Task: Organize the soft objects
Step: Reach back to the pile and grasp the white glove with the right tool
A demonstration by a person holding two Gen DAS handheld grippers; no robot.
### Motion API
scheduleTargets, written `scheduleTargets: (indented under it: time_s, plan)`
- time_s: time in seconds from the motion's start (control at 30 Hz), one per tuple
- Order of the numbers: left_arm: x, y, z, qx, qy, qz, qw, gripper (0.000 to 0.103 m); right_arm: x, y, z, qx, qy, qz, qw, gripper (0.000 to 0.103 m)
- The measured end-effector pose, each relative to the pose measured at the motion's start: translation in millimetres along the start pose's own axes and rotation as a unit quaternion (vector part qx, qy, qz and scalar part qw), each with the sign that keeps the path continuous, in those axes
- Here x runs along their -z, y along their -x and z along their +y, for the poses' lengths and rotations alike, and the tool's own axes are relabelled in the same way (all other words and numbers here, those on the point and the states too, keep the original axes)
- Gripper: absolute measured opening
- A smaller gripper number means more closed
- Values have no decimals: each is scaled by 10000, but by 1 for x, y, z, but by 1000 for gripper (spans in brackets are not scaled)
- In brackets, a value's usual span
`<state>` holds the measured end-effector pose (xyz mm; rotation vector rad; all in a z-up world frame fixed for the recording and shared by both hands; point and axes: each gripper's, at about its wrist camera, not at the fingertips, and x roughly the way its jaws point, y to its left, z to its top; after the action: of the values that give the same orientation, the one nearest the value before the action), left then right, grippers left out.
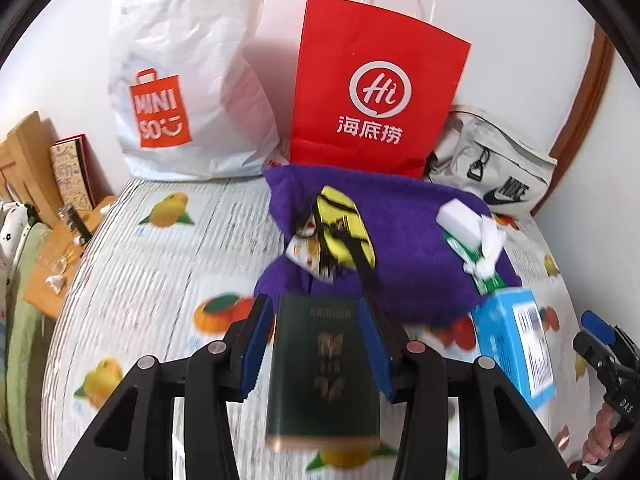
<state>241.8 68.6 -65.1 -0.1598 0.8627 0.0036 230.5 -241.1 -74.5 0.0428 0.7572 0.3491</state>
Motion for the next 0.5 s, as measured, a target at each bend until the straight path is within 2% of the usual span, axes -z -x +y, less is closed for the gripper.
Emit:
scheduleTargets:
  time_s: [0.1, 0.23, 0.43, 0.5]
  plan:
    - [19, 13, -2, 58, -36, 10, 10000, 51, 20, 15, 12, -93, 18, 63, 9999, 71]
    - [43, 23, -1, 120, -9, 69, 9999, 51, 50, 27, 29, -198, 98, 149, 9996, 71]
    - [71, 33, 5, 241, 47, 133, 9996, 51, 77, 21, 53, -270, 181, 302, 9990, 69]
    - [78, 36, 10, 171, 18, 115, 9998, 51, 80, 14, 66, -302, 374, 324, 9983, 67]
